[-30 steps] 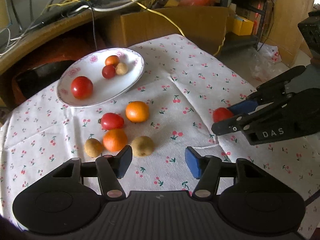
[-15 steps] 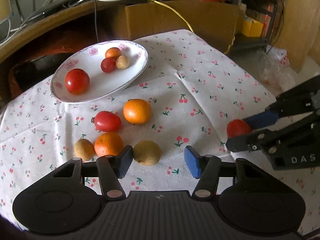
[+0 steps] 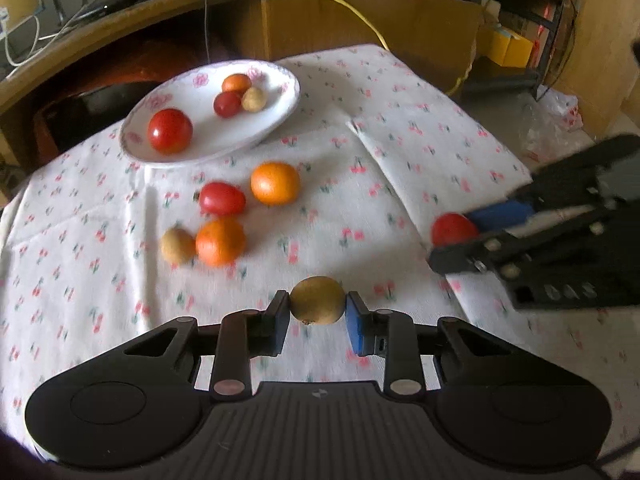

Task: Organize fruits
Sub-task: 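Lift the brown fruit with the left gripper away from the cluster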

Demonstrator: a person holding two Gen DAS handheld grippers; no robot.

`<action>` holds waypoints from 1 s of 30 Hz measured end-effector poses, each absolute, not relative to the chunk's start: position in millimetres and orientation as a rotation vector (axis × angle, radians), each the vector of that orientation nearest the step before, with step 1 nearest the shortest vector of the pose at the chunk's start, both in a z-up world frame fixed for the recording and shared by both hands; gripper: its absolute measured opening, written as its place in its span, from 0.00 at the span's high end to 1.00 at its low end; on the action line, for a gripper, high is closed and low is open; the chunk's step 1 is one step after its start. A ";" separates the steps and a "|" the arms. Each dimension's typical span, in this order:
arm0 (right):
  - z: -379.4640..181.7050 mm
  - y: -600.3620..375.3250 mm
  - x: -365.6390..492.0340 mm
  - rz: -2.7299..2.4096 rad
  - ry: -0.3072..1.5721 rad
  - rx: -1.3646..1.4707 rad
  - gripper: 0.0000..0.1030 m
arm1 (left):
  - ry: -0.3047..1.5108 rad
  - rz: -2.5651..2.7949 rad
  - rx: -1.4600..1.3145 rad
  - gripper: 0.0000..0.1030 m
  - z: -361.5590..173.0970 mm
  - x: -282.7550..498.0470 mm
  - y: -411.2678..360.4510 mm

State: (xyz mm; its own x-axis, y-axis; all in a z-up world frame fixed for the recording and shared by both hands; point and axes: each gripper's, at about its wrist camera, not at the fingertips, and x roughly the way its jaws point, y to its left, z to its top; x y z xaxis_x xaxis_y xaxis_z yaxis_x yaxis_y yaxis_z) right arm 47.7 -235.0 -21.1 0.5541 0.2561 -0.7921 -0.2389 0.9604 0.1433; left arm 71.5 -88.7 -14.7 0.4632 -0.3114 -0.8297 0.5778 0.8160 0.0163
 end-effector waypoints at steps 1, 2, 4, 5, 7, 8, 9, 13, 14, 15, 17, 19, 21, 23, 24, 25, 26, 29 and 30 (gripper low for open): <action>-21.8 -232.8 46.5 0.299 0.942 0.014 0.69 | 0.945 -0.554 0.323 0.63 -12.9 65.2 -85.6; -22.8 -229.9 45.1 0.308 0.944 0.005 0.69 | 0.949 -0.549 0.328 0.63 -11.2 60.0 -82.2; -25.1 -223.5 42.3 0.326 0.949 -0.015 0.69 | 0.963 -0.536 0.325 0.63 -11.1 52.5 -75.9; -26.5 -219.5 41.1 0.335 0.952 -0.030 0.69 | 0.972 -0.531 0.324 0.63 -13.0 50.2 -74.0; -28.6 -212.3 37.9 0.338 0.941 -0.070 0.69 | 0.983 -0.526 0.332 0.63 -18.5 49.3 -73.8; -28.8 -209.9 36.6 0.336 0.935 -0.089 0.69 | 0.977 -0.529 0.330 0.63 -19.9 49.3 -73.7; -29.0 -209.1 35.9 0.335 0.933 -0.096 0.69 | 0.976 -0.530 0.325 0.63 -19.9 49.7 -72.9; -29.8 -212.2 35.7 0.338 0.933 -0.082 0.69 | 0.966 -0.533 0.313 0.61 -21.1 50.9 -72.7; -29.7 -211.1 35.9 0.336 0.935 -0.088 0.69 | 0.962 -0.532 0.313 0.60 -21.5 50.3 -72.2; -29.4 -209.6 36.0 0.333 0.936 -0.096 0.69 | 0.960 -0.532 0.311 0.57 -21.4 49.8 -71.0; -28.5 -205.3 35.9 0.323 0.939 -0.117 0.69 | 0.956 -0.528 0.312 0.51 -22.4 48.8 -67.9; -28.8 -201.4 36.4 0.315 0.946 -0.137 0.69 | 0.958 -0.525 0.297 0.46 -22.6 47.8 -62.7; -28.8 -199.1 35.8 0.307 0.947 -0.150 0.69 | 0.962 -0.526 0.280 0.44 -22.7 47.3 -58.0; -29.5 -197.9 34.7 0.296 0.945 -0.153 0.69 | 0.961 -0.524 0.268 0.43 -23.1 47.4 -55.4; -29.6 -197.5 34.5 0.290 0.945 -0.152 0.69 | 0.960 -0.524 0.265 0.43 -23.2 47.9 -55.1; -29.7 -196.9 34.6 0.284 0.945 -0.150 0.69 | 0.958 -0.525 0.264 0.43 -23.2 48.4 -55.8; -29.5 -196.1 34.8 0.278 0.948 -0.150 0.69 | 0.959 -0.525 0.267 0.43 -23.0 48.6 -57.0; -28.9 -195.3 36.0 0.261 0.952 -0.140 0.69 | 0.949 -0.524 0.295 0.44 -23.6 47.0 -63.2; -29.2 -195.3 35.9 0.254 0.950 -0.139 0.69 | 0.943 -0.521 0.304 0.46 -24.2 45.9 -65.0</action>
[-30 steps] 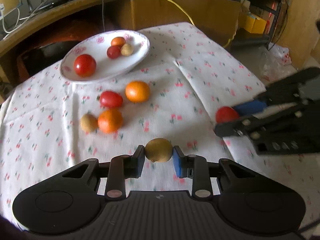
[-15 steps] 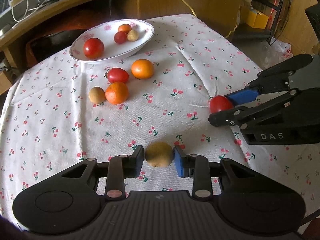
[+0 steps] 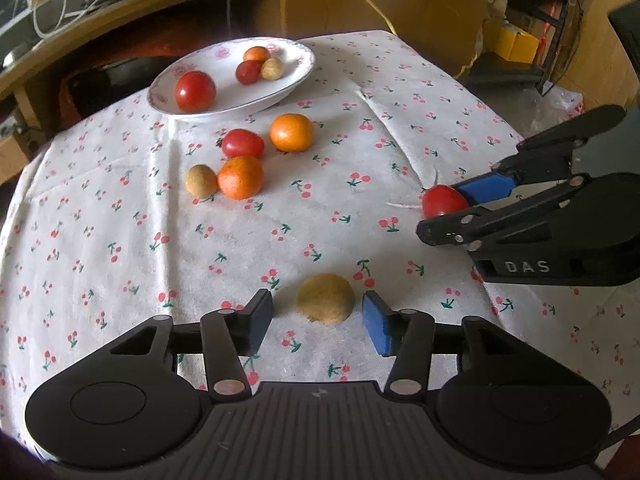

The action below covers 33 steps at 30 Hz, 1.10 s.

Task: Organize fruits
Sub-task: 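Lift the brown fruit with the left gripper away from the cluster, then carry the brown fruit and red tomato over the white bowl with both grippers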

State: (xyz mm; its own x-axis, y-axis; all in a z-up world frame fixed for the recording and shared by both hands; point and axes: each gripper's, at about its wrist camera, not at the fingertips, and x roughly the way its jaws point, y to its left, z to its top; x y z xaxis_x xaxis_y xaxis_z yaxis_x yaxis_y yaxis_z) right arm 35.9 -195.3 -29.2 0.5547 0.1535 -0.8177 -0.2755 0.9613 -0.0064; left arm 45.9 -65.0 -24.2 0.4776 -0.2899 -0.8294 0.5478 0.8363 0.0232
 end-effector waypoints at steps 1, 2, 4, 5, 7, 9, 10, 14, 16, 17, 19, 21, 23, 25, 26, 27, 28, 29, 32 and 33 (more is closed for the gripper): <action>-29.7 -195.0 35.5 0.250 0.948 -0.140 0.69 | 0.940 -0.518 0.308 0.47 -24.2 45.7 -66.9; -29.7 -194.5 35.2 0.245 0.948 -0.139 0.70 | 0.944 -0.518 0.310 0.51 -23.7 45.7 -68.6; -29.2 -192.5 34.1 0.233 0.953 -0.146 0.70 | 0.951 -0.524 0.309 0.58 -22.9 44.8 -70.6; -28.8 -191.9 33.4 0.228 0.953 -0.147 0.70 | 0.947 -0.525 0.321 0.59 -22.8 43.4 -71.9; -28.2 -190.3 32.1 0.225 0.958 -0.144 0.70 | 0.940 -0.529 0.341 0.61 -23.0 41.6 -73.4; -26.3 -188.2 30.1 0.221 0.954 -0.146 0.70 | 0.946 -0.531 0.334 0.63 -23.1 42.0 -73.2; -24.9 -187.4 29.1 0.220 0.951 -0.143 0.70 | 0.949 -0.531 0.331 0.63 -22.9 42.5 -72.8; -17.4 -185.4 23.9 0.205 0.928 -0.125 0.70 | 0.963 -0.527 0.311 0.63 -22.3 45.3 -70.9; -13.3 -186.0 20.4 0.189 0.918 -0.110 0.70 | 0.967 -0.518 0.293 0.63 -21.5 46.2 -67.6; -11.8 -186.6 18.8 0.178 0.914 -0.105 0.70 | 0.968 -0.516 0.283 0.63 -20.2 46.9 -65.6; -8.1 -187.6 14.9 0.153 0.910 -0.094 0.70 | 0.964 -0.512 0.264 0.63 -16.8 47.1 -61.9; -4.3 -187.8 11.3 0.135 0.909 -0.082 0.70 | 0.957 -0.511 0.241 0.63 -11.5 46.6 -58.0; -0.5 -186.7 8.4 0.119 0.907 -0.075 0.70 | 0.944 -0.510 0.230 0.63 -5.5 45.1 -56.4; 3.9 -184.8 6.8 0.100 0.912 -0.069 0.70 | 0.933 -0.515 0.219 0.63 0.9 43.6 -55.5; 6.8 -183.4 5.8 0.091 0.916 -0.068 0.70 | 0.927 -0.518 0.219 0.63 4.0 42.9 -55.1; 9.3 -182.5 4.8 0.086 0.919 -0.068 0.70 | 0.920 -0.519 0.220 0.63 7.4 42.5 -55.0; 13.0 -180.9 4.0 0.081 0.921 -0.072 0.70 | 0.911 -0.520 0.221 0.63 11.3 41.9 -55.1; 17.2 -179.3 4.3 0.079 0.924 -0.077 0.70 | 0.901 -0.521 0.219 0.63 16.1 41.5 -55.4; 29.4 -175.4 11.4 0.066 0.924 -0.086 0.70 | 0.873 -0.519 0.207 0.63 27.5 44.6 -56.8; 33.3 -174.0 14.3 0.063 0.918 -0.092 0.70 | 0.868 -0.516 0.200 0.63 30.7 46.7 -56.6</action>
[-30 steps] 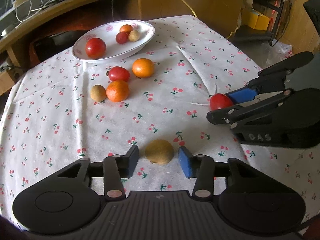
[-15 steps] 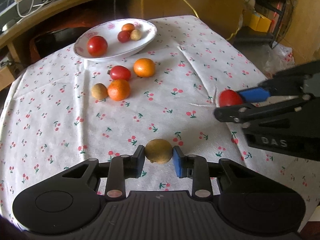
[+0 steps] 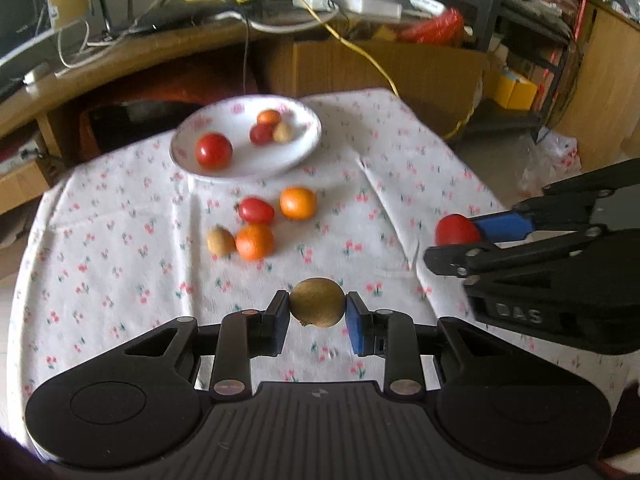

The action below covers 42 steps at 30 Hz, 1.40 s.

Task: Organize fruits
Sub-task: 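Carry the brown fruit and red tomato over the white bowl with both grippers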

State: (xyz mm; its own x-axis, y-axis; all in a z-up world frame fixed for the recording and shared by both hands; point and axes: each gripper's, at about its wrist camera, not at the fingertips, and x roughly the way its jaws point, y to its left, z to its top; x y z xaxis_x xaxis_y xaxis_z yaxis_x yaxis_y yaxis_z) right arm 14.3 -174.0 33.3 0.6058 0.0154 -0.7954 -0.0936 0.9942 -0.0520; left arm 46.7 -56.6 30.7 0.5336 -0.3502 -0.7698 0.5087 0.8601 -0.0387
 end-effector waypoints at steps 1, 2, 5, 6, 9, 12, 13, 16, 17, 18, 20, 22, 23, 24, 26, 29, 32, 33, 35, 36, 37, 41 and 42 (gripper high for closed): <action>36.5 -172.5 17.3 0.062 0.909 -0.095 0.70 | 0.867 -0.514 0.192 0.63 32.8 49.3 -56.3; 39.5 -171.5 20.6 0.066 0.896 -0.093 0.70 | 0.867 -0.512 0.183 0.63 34.4 52.5 -55.7; 42.6 -169.7 31.3 0.099 0.868 -0.078 0.70 | 0.872 -0.491 0.155 0.63 37.4 65.3 -53.2; 41.7 -169.5 34.9 0.109 0.867 -0.078 0.70 | 0.873 -0.484 0.148 0.63 38.3 69.4 -53.1; 38.7 -171.5 50.1 0.125 0.886 -0.070 0.70 | 0.876 -0.462 0.136 0.63 42.3 84.2 -55.9; 38.9 -174.5 65.3 0.130 0.880 -0.050 0.70 | 0.868 -0.454 0.145 0.63 45.8 94.9 -56.5; 39.0 -174.4 71.3 0.128 0.882 -0.048 0.70 | 0.867 -0.445 0.146 0.63 46.3 100.3 -56.3; 41.2 -171.6 87.6 0.130 0.876 -0.052 0.70 | 0.873 -0.428 0.141 0.64 46.3 115.5 -55.0; 42.2 -171.2 92.9 0.131 0.873 -0.048 0.70 | 0.871 -0.419 0.142 0.65 46.8 121.2 -55.2; 44.0 -170.8 99.2 0.139 0.868 -0.042 0.70 | 0.869 -0.413 0.142 0.65 47.2 125.3 -55.3; 46.0 -169.0 109.2 0.136 0.860 -0.054 0.70 | 0.866 -0.403 0.138 0.65 48.9 134.9 -54.8; 47.2 -169.5 120.1 0.138 0.855 -0.049 0.70 | 0.865 -0.396 0.141 0.65 49.5 143.7 -55.6; 47.5 -169.7 124.9 0.139 0.854 -0.048 0.70 | 0.865 -0.392 0.144 0.65 49.5 147.7 -56.5; 47.5 -169.6 130.2 0.140 0.853 -0.052 0.70 | 0.866 -0.388 0.147 0.65 49.1 152.4 -57.7; 46.6 -170.5 139.3 0.136 0.854 -0.057 0.70 | 0.866 -0.383 0.155 0.65 48.1 160.5 -60.3; 44.2 -173.2 151.7 0.128 0.857 -0.056 0.70 | 0.862 -0.378 0.172 0.65 45.6 171.3 -65.0; 40.0 -178.9 164.6 0.124 0.863 -0.036 0.70 | 0.863 -0.372 0.187 0.65 42.9 182.2 -69.8; 38.4 -180.6 168.0 0.124 0.865 -0.030 0.70 | 0.863 -0.369 0.192 0.65 41.3 185.4 -70.7; 34.3 -183.3 175.1 0.125 0.870 -0.014 0.70 | 0.868 -0.365 0.191 0.65 37.9 191.2 -71.3; 32.8 -184.2 178.5 0.126 0.872 -0.009 0.70 | 0.870 -0.362 0.187 0.65 36.5 194.5 -71.0; 31.2 -185.0 181.7 0.127 0.875 -0.002 0.70 | 0.873 -0.359 0.182 0.65 35.0 197.9 -70.8; 26.2 -186.0 192.1 0.125 0.874 0.010 0.70 | 0.876 -0.351 0.180 0.65 30.7 206.6 -70.5; 24.7 -186.3 194.3 0.127 0.875 0.013 0.70 | 0.878 -0.349 0.179 0.65 29.1 208.3 -70.4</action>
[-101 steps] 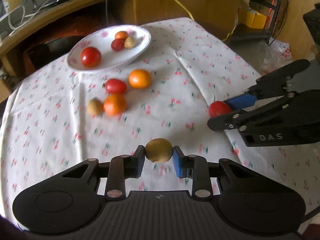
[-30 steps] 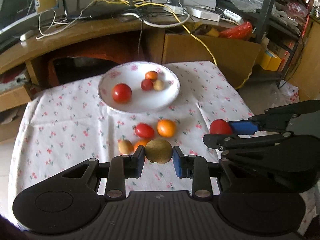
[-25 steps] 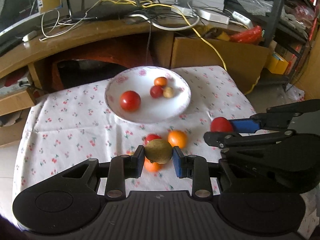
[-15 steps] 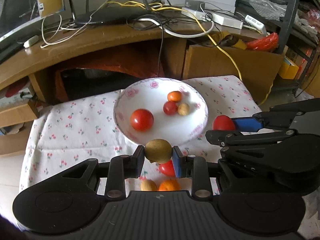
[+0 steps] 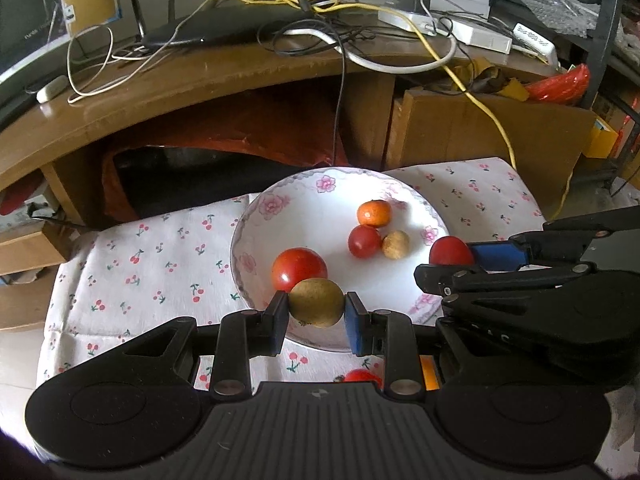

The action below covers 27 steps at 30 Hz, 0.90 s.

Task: Organize fruits
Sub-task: 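Carry the brown fruit and red tomato over the white bowl with both grippers, then lower both fruits into the white bowl and open both grippers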

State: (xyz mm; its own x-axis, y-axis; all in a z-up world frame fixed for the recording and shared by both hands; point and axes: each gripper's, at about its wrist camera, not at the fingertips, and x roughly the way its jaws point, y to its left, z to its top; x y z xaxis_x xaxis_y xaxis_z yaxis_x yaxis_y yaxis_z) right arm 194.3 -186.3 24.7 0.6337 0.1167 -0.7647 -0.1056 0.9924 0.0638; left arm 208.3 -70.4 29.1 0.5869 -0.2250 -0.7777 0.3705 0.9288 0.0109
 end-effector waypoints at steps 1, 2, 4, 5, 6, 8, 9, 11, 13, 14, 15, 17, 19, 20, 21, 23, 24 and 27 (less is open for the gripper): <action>23.0 -186.4 196.4 0.129 0.877 0.014 0.70 | 0.882 -0.347 0.177 0.65 27.5 209.4 -69.9; 21.7 -186.3 198.2 0.130 0.878 0.011 0.70 | 0.885 -0.345 0.176 0.65 25.9 211.0 -70.1; 17.7 -185.8 201.1 0.129 0.883 0.008 0.70 | 0.890 -0.343 0.176 0.65 22.9 213.9 -70.6; 15.8 -185.7 202.4 0.128 0.885 0.007 0.70 | 0.893 -0.341 0.175 0.65 21.7 214.8 -71.0; 14.8 -186.0 203.3 0.128 0.887 0.006 0.70 | 0.894 -0.340 0.174 0.65 20.7 215.5 -71.3; 13.0 -186.9 205.2 0.128 0.888 0.005 0.70 | 0.895 -0.338 0.174 0.65 19.7 216.6 -72.3; 12.0 -187.1 206.0 0.127 0.888 0.006 0.70 | 0.896 -0.338 0.173 0.65 19.0 217.4 -72.5; 11.3 -187.4 206.9 0.127 0.889 0.008 0.70 | 0.898 -0.337 0.169 0.65 17.4 218.8 -72.9; 9.5 -188.0 208.7 0.128 0.890 0.009 0.70 | 0.902 -0.336 0.168 0.65 15.6 220.0 -72.3; 8.3 -188.1 209.6 0.129 0.890 0.009 0.70 | 0.904 -0.335 0.169 0.65 14.5 220.7 -72.3; 6.9 -187.8 210.5 0.129 0.891 0.010 0.70 | 0.905 -0.332 0.172 0.65 13.5 221.0 -72.2; 4.5 -187.3 212.2 0.129 0.893 0.011 0.70 | 0.906 -0.327 0.179 0.65 11.3 222.3 -73.1; 1.7 -186.3 214.1 0.130 0.896 0.009 0.70 | 0.909 -0.323 0.178 0.65 9.6 223.6 -73.5; 0.8 -186.1 214.3 0.130 0.895 0.008 0.70 | 0.911 -0.322 0.175 0.65 9.0 224.2 -73.3; 0.0 -186.0 214.9 0.130 0.893 0.006 0.70 | 0.912 -0.321 0.172 0.65 8.4 224.9 -73.4; -1.1 -185.6 215.6 0.131 0.889 0.004 0.70 | 0.913 -0.320 0.173 0.65 7.5 226.0 -73.3; -1.8 -185.7 216.1 0.132 0.889 0.005 0.70 | 0.913 -0.319 0.174 0.65 7.0 226.3 -73.3; -4.1 -186.1 217.3 0.134 0.890 0.012 0.70 | 0.917 -0.314 0.175 0.65 4.8 227.1 -72.5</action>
State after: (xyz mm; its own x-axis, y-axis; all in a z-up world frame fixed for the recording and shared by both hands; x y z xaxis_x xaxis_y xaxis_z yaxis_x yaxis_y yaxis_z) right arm 217.3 -186.1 -4.1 0.6213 0.1218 -0.7740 -0.1120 0.9915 0.0662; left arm 227.1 -72.5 4.8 0.5674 -0.1914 -0.8009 0.3397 0.9404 0.0159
